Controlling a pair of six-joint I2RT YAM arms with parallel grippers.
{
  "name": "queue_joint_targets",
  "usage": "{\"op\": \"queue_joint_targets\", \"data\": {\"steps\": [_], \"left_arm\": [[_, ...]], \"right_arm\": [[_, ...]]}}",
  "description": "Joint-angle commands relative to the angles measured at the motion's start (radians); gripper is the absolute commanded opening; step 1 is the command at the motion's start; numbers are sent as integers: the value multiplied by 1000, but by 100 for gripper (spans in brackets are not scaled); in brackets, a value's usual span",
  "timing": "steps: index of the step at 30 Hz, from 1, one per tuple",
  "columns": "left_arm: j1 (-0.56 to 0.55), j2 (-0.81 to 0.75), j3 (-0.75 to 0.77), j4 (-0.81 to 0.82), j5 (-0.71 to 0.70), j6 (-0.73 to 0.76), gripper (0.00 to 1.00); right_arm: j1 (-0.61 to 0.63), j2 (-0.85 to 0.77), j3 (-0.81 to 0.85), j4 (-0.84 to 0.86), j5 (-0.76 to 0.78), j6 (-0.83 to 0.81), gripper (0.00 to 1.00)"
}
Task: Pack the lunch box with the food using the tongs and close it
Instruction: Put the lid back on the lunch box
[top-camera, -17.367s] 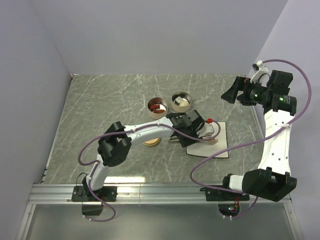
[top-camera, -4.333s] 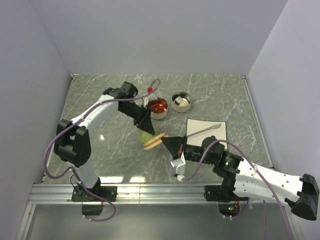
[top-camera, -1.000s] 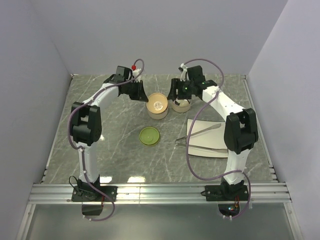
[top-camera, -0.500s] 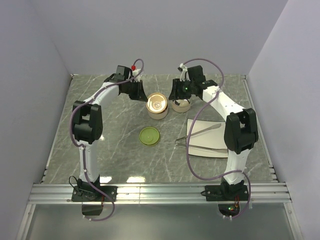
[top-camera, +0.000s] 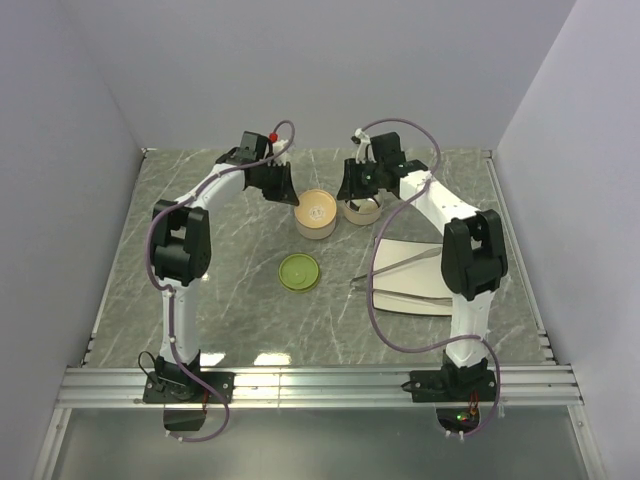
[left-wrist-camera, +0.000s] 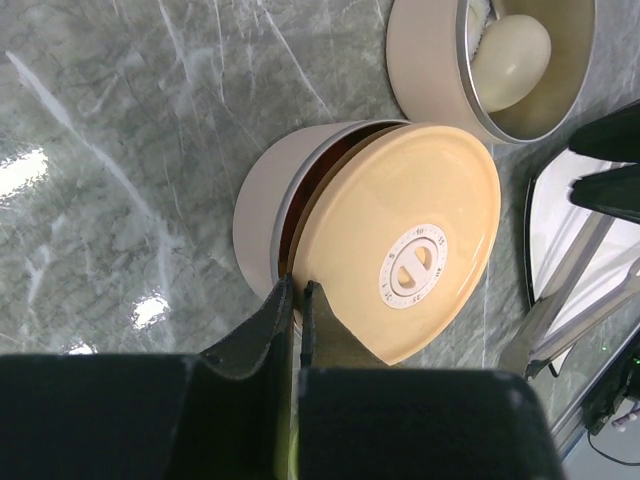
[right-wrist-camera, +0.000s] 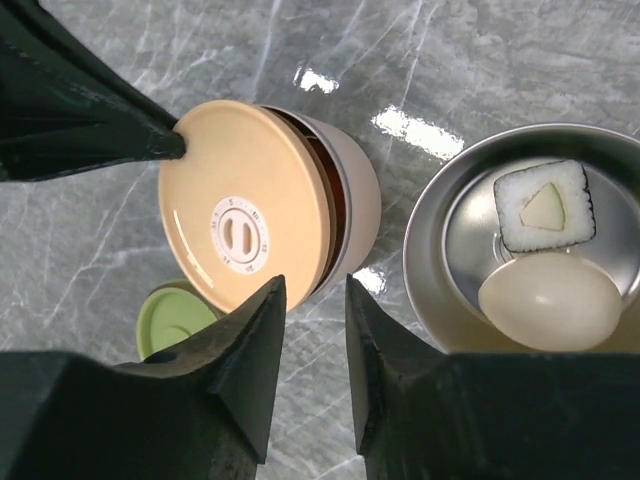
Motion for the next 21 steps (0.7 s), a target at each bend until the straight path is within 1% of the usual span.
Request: {"op": "queue_joint_targets", "data": {"steps": [1, 2, 3, 5, 6, 8, 9, 13, 18, 21], "left_arm": [[-19, 6, 39, -24, -32, 23, 7], [-20, 3, 41, -26, -35, 26, 9], [-19, 0, 38, -26, -37, 26, 16], [-19, -12, 35, -26, -41, 31, 23], [-19, -15, 33, -27, -43, 32, 30], [-19, -30, 30, -29, -41, 40, 38], [-19, -34, 30, -30, -40, 41, 44], [-19, -67, 27, -23, -46, 55, 51], [-22, -147, 7, 3, -55, 90, 53], [-38, -204, -13, 39, -83, 155, 55]], "right_arm": [[14, 16, 55, 52, -3, -17, 37], [16, 31, 59, 49, -6, -20, 36], [22, 38, 67, 46, -7, -23, 34], [25, 50, 72, 43, -9, -26, 31], [25, 51, 69, 46, -7, -28, 30], [25, 56, 70, 46, -6, -29, 29], [27, 61, 78, 43, -4, -31, 28], [28, 50, 76, 36, 2, -37, 28], [24, -7, 43, 53, -1, -22, 30], [13, -77, 4, 81, -23, 4, 34]]}}
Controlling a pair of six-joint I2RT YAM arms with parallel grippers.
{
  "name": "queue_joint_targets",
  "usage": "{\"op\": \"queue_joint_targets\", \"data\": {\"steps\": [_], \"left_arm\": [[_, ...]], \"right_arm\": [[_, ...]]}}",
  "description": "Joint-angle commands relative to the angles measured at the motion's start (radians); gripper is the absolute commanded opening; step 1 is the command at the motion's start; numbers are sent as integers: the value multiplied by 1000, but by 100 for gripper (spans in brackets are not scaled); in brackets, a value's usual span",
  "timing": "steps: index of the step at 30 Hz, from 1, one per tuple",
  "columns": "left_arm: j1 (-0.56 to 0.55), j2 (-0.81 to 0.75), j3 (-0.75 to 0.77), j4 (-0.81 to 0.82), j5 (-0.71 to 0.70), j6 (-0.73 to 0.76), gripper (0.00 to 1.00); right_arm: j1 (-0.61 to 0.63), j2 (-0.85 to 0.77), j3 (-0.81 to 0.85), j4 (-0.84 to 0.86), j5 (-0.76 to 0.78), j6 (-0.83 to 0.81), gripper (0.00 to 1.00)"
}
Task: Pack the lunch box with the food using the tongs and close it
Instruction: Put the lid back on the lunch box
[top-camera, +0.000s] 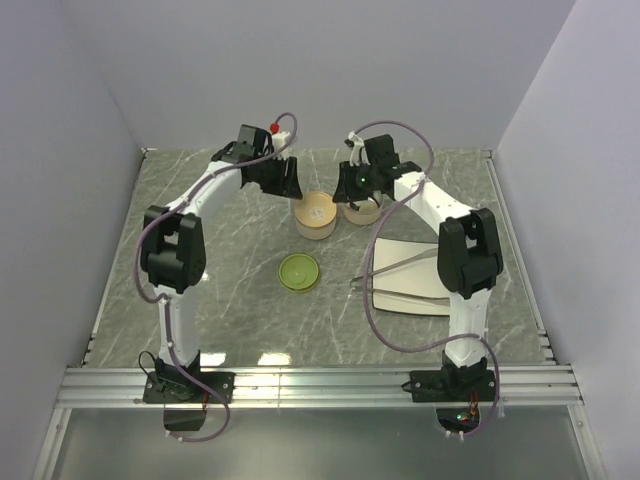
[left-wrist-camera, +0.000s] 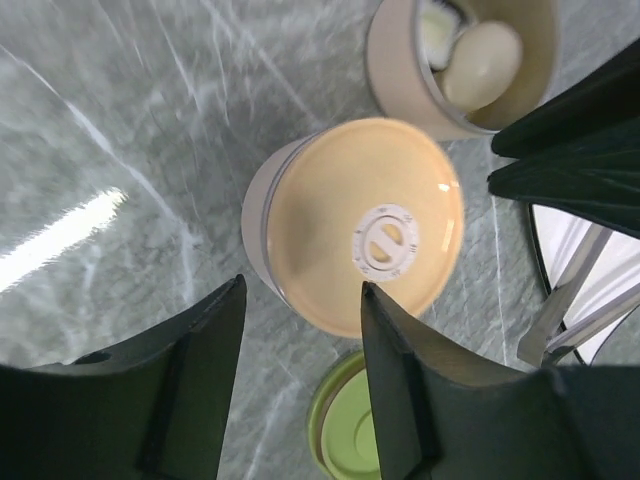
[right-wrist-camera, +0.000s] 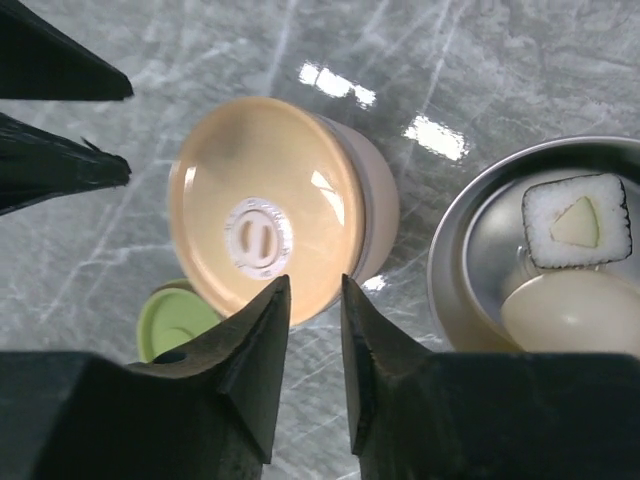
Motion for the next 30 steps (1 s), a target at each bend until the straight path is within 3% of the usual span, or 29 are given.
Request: {"op": "queue_joint_targets", "data": {"steps": [1, 4, 10, 20, 30], "left_arm": [[-32, -151, -6, 60, -35, 93, 55], [-87, -165, -5, 62, -118, 175, 58], [-179, -73, 76, 7, -256, 198, 59], [-230, 82, 145, -74, -402, 206, 60], [-239, 125, 44, -180, -477, 265, 60]], "right_arm": [[-13, -163, -24, 78, -27, 25, 36], [-46, -225, -50, 89, -57, 67, 41], [-148, -298, -50, 42, -94, 107, 50], [-280, -386, -145, 12, -154, 88, 50], [-298, -375, -147, -3, -171, 68, 51]]}}
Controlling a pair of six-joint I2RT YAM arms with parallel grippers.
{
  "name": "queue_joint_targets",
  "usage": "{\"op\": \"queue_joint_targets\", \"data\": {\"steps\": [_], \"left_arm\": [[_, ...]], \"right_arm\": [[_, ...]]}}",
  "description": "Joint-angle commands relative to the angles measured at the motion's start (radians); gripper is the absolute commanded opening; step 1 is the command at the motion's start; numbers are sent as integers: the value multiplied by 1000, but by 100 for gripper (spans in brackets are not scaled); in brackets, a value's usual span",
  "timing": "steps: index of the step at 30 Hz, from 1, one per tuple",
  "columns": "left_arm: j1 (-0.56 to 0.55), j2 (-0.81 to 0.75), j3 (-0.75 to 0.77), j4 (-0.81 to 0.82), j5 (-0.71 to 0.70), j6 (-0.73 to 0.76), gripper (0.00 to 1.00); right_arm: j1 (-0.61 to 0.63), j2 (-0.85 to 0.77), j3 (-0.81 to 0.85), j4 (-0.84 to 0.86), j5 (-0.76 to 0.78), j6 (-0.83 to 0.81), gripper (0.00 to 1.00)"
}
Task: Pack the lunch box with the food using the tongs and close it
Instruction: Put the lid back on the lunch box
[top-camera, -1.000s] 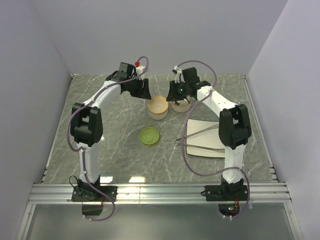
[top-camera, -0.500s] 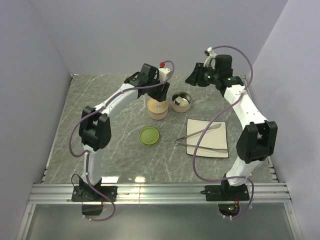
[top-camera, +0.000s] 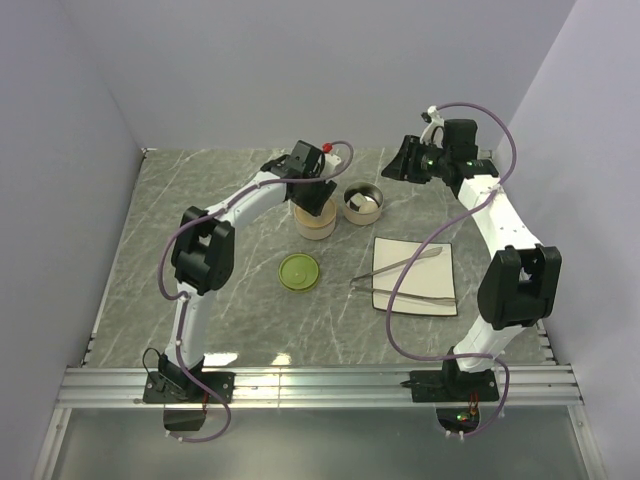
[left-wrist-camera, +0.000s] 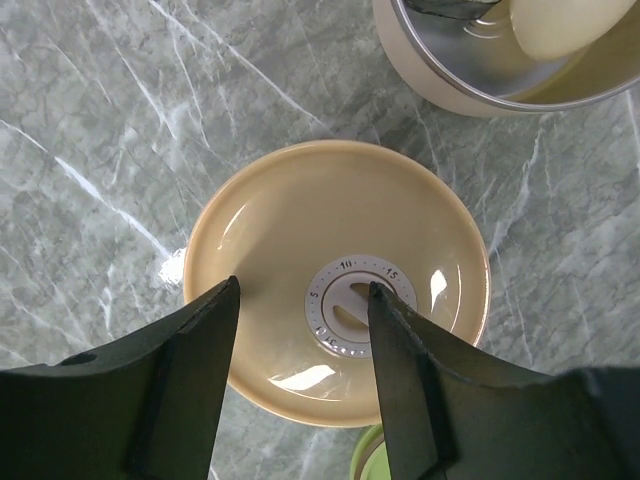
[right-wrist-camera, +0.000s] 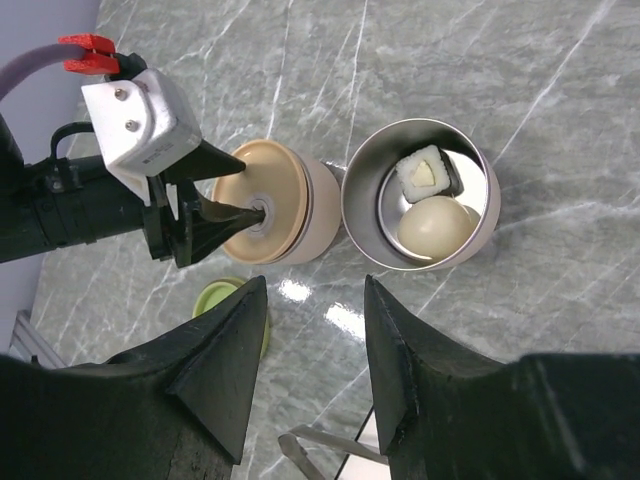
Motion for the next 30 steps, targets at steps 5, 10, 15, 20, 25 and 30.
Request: {"op": "queue_joint_targets", "data": {"steps": [5, 10, 15, 20, 25, 30], "left_arm": [[-17, 53, -42, -145, -64, 45, 60], [-43, 97, -28, -172, -101, 54, 61], [-43, 129, -35, -188, -136, 63, 61], [-41, 148, -34, -212, -160, 74, 61], [-14, 160, -26, -234, -151, 71, 61], [24, 148, -37, -247, -153, 79, 61]], "right_arm": [[-10, -22, -6, 7, -14, -23, 51], [-18, -17, -11, 1, -13, -31, 52], [-25, -11, -9, -7, -11, -43, 52], [-29, 1, -6, -7, -17, -41, 52], [-29, 6, -4, -10, -16, -49, 53], [-33, 6, -6, -14, -17, -55, 53]]}}
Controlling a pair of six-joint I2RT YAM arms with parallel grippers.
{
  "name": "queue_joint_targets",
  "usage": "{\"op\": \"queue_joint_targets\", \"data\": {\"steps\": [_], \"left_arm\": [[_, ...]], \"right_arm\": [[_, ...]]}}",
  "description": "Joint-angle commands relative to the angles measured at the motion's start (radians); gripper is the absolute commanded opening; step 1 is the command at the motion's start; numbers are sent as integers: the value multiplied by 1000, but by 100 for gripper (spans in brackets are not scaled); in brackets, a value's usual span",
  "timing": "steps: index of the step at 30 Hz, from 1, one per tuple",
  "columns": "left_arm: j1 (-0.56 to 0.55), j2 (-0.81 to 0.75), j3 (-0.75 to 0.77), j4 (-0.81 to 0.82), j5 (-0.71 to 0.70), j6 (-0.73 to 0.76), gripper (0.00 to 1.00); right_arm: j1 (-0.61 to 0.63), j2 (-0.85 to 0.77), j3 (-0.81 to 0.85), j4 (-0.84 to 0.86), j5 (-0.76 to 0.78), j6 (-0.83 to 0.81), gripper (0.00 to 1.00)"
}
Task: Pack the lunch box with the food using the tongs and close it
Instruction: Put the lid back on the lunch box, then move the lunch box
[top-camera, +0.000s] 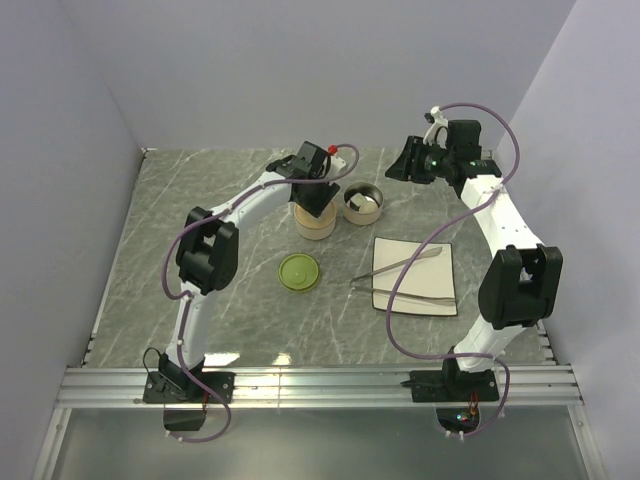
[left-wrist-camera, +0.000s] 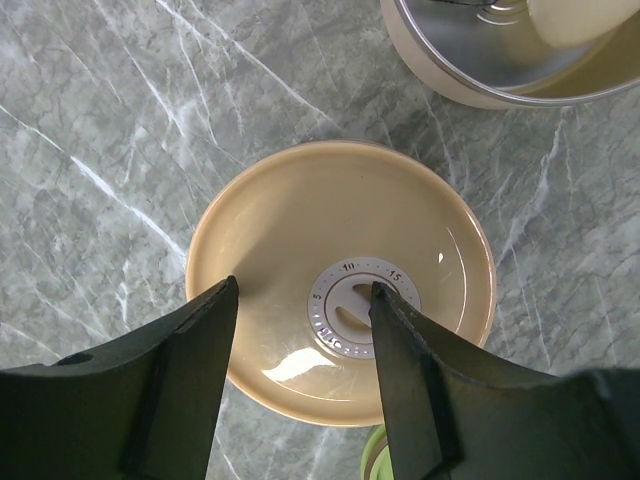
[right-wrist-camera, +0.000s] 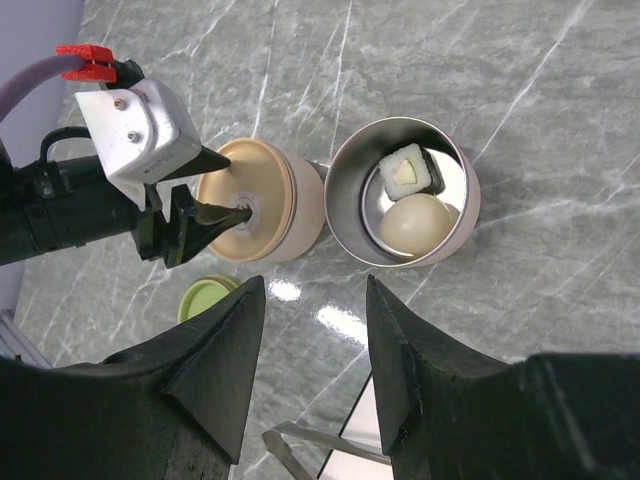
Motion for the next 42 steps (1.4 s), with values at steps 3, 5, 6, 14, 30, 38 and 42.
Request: {"op": "queue_joint_targets", "data": {"steps": [3, 5, 6, 14, 30, 38, 42], "left_arm": [[63, 107, -94, -202, -91, 46, 61], [71, 99, -112, -196, -102, 54, 61], [74, 95, -115, -196, -105, 54, 61], [79, 76, -109, -202, -125, 55, 60], [120, 26, -134, -217, -115, 66, 62], [105, -6, 13, -266, -110, 69, 63], [105, -72, 32, -242, -107, 74, 64]], "right_arm": [[-11, 10, -3, 0, -14, -15, 53], [-11, 14, -3, 1, -18, -14, 53], [-11, 15, -4, 1, -18, -14, 53], [-14, 18, -17, 9, -18, -17, 53], [-14, 10, -38, 13, -33, -20, 53], [-14, -10, -41, 3, -41, -27, 53], [-14, -21, -44, 0, -47, -32, 53]]}}
